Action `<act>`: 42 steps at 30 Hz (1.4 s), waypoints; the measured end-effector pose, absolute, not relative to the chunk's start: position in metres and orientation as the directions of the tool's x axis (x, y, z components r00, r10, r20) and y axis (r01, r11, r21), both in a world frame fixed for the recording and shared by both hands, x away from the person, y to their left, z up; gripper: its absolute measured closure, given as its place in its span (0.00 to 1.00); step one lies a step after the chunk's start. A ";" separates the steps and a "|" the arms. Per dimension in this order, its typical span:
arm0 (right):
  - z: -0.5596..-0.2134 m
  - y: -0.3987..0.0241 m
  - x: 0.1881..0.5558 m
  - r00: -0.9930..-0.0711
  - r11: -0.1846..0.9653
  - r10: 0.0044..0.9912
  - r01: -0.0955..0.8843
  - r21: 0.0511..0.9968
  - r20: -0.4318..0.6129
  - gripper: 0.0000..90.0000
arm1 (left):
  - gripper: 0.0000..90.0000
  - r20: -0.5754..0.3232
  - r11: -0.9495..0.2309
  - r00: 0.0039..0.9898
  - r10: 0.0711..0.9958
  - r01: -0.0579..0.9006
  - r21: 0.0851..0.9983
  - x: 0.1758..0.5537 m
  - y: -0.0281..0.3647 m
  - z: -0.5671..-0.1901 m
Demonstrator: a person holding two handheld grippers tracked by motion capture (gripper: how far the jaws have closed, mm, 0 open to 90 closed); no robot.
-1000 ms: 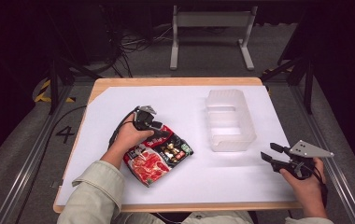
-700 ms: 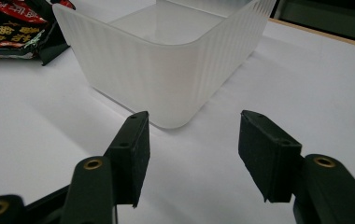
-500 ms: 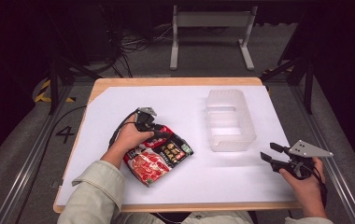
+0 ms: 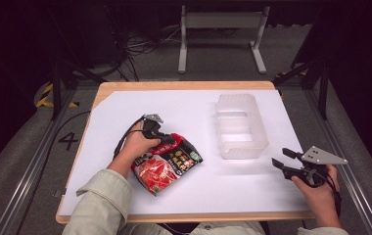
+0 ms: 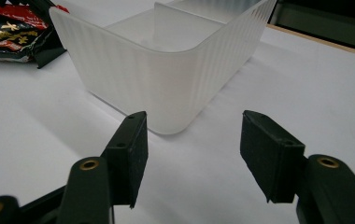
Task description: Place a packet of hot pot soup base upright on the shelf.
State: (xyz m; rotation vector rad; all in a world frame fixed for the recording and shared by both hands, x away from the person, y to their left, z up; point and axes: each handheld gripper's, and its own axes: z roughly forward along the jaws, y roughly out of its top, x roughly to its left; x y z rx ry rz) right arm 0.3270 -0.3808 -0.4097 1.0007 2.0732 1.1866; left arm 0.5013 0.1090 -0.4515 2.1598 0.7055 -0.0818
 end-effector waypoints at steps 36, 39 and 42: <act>-0.410 -0.381 0.329 -0.573 0.335 0.815 0.334 0.881 -0.092 0.47 | 0.97 -0.213 -0.423 0.906 0.367 0.366 0.829 0.453 0.128 -0.364; -0.409 -0.381 0.329 -0.573 0.333 0.815 0.334 0.882 -0.091 0.47 | 0.98 -0.185 -0.409 0.915 0.358 0.332 0.850 0.445 0.131 -0.353; -0.409 -0.379 0.330 -0.575 0.338 0.813 0.333 0.881 -0.094 0.47 | 0.98 -0.153 -0.388 0.923 0.353 0.293 0.874 0.435 0.133 -0.342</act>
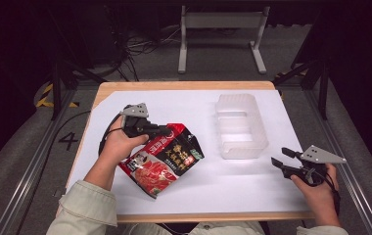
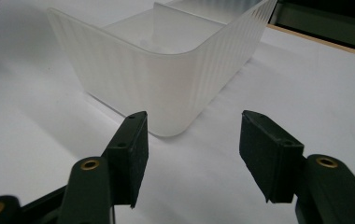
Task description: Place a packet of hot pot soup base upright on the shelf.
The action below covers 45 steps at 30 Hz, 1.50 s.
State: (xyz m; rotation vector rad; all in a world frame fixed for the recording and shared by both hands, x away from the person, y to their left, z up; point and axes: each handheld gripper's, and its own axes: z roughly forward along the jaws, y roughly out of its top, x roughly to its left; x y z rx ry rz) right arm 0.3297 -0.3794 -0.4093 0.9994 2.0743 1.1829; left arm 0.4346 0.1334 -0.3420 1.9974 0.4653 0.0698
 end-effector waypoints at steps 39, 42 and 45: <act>-0.382 -0.368 0.321 -0.589 0.346 0.800 0.295 0.891 -0.116 0.53 | 0.98 0.021 -0.099 0.775 0.632 0.054 0.994 0.373 0.156 -0.305; -0.378 -0.362 0.322 -0.606 0.351 0.787 0.287 0.891 -0.115 0.52 | 0.98 0.026 -0.096 0.768 0.639 0.046 0.994 0.371 0.155 -0.305; -0.371 -0.350 0.324 -0.639 0.330 0.763 0.254 0.909 -0.098 0.52 | 0.98 0.030 -0.096 0.770 0.637 0.042 0.994 0.370 0.154 -0.305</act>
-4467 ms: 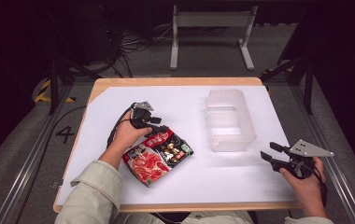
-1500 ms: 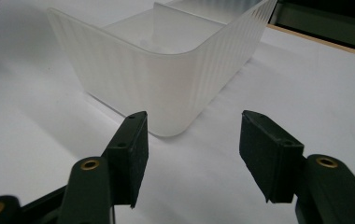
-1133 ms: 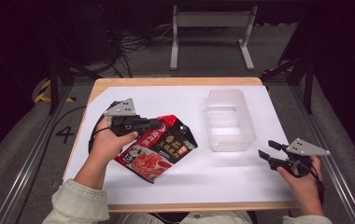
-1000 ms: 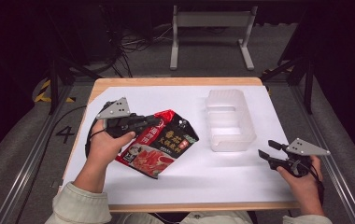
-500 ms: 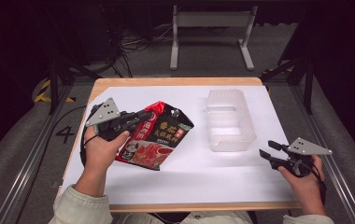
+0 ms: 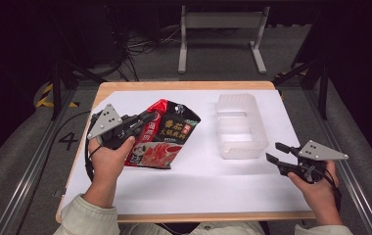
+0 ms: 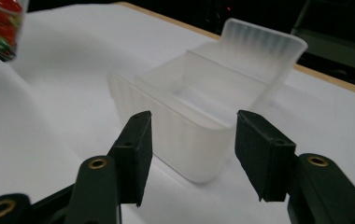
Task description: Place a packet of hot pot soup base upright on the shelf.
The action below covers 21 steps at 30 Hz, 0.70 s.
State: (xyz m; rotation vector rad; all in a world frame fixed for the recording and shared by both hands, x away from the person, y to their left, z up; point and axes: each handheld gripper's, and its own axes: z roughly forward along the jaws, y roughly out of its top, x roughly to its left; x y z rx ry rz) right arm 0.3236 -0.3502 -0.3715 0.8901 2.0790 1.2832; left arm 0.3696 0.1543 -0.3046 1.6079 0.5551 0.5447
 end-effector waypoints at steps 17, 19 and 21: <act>-0.334 -0.287 0.353 -0.784 0.356 0.618 0.205 0.911 -0.065 0.42 | 0.97 0.028 -0.082 0.780 0.626 0.030 0.996 0.364 0.149 -0.308; -0.330 -0.278 0.357 -0.800 0.365 0.597 0.195 0.911 -0.068 0.40 | 0.97 0.026 -0.080 0.796 0.605 0.028 0.996 0.363 0.149 -0.309; -0.328 -0.270 0.359 -0.813 0.369 0.578 0.186 0.911 -0.068 0.38 | 0.97 0.023 -0.079 0.798 0.602 0.031 0.996 0.363 0.148 -0.310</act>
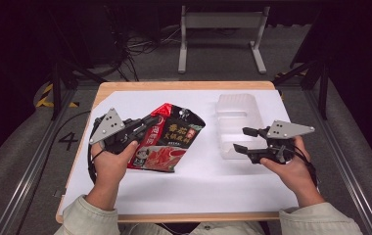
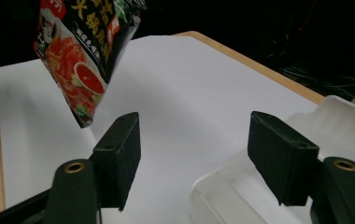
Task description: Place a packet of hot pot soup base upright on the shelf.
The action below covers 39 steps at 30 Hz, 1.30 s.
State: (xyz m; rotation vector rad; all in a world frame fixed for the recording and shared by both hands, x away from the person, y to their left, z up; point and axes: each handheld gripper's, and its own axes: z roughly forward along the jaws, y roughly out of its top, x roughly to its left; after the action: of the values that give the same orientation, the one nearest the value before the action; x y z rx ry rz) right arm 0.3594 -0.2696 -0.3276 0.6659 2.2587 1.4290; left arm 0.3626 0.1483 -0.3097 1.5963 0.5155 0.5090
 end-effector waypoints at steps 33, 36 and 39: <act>-0.329 -0.184 0.390 -0.916 0.326 0.401 0.128 0.937 -0.015 0.34 | 0.97 0.020 -0.067 0.836 0.549 0.021 0.998 0.356 0.131 -0.313; -0.332 -0.178 0.391 -0.921 0.330 0.389 0.128 0.935 -0.011 0.35 | 0.97 0.018 -0.065 0.844 0.536 0.020 0.998 0.355 0.128 -0.314; -0.333 -0.175 0.392 -0.925 0.331 0.380 0.126 0.935 -0.009 0.36 | 0.97 0.020 -0.065 0.847 0.532 0.018 0.998 0.354 0.127 -0.314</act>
State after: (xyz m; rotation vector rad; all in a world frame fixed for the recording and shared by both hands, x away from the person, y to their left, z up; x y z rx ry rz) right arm 0.3917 -0.1754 -0.3332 0.4599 2.3682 1.6329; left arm 0.3544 0.1272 -0.3141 1.5938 0.4428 0.4445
